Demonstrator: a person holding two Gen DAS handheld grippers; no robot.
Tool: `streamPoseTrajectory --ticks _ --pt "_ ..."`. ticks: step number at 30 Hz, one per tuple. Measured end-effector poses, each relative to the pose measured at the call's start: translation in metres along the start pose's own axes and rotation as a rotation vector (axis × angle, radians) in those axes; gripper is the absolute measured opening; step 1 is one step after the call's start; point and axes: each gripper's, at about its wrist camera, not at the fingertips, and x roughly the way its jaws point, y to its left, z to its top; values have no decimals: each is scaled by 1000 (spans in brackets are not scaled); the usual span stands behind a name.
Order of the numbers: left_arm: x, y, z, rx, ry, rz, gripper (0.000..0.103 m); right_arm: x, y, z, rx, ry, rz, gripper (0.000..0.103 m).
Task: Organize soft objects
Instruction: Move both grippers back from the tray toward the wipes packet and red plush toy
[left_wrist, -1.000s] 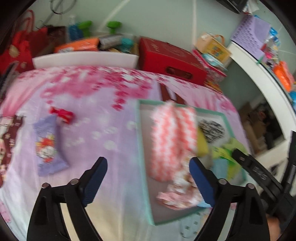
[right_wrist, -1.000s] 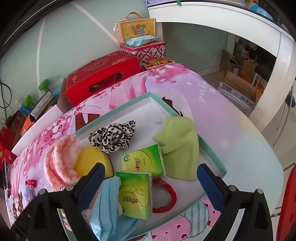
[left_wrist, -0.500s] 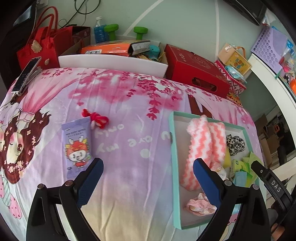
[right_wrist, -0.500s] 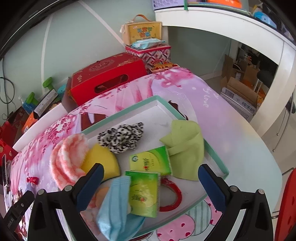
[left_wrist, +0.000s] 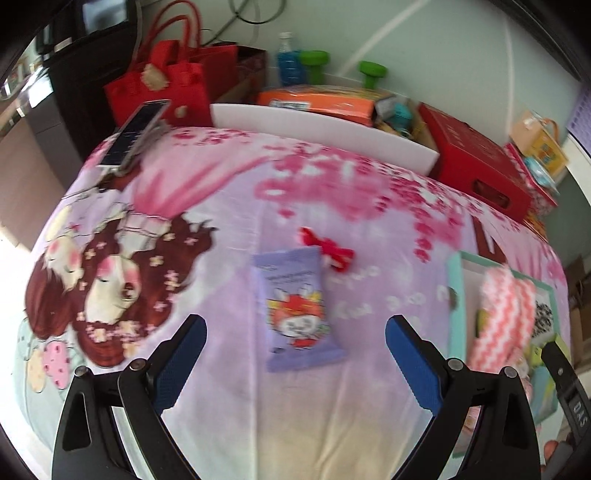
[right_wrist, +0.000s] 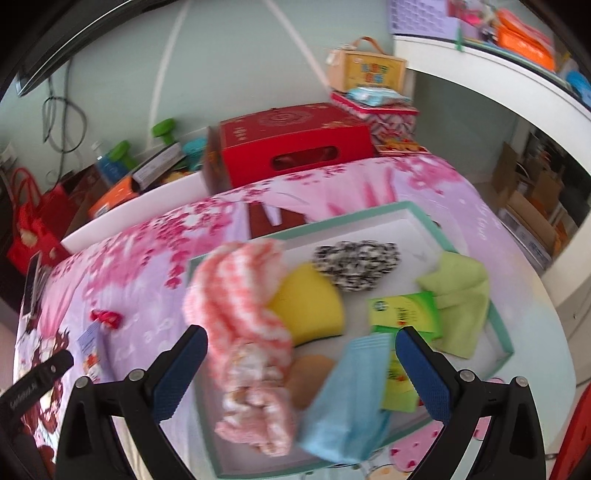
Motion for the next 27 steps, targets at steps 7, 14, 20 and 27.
streamPoseTrajectory --ticks 7,14,20,27 --pt "-6 22 4 -48 -11 0 98 -3 40 -6 -82 2 55 103" --pt "-5 52 8 -116 -1 32 98 -4 77 -15 -158 5 103 103" --pt "-2 81 7 -169 16 63 98 0 107 -23 -207 25 145 103" --pt "1 102 6 -210 27 79 98 11 138 -32 -258 51 184 103"
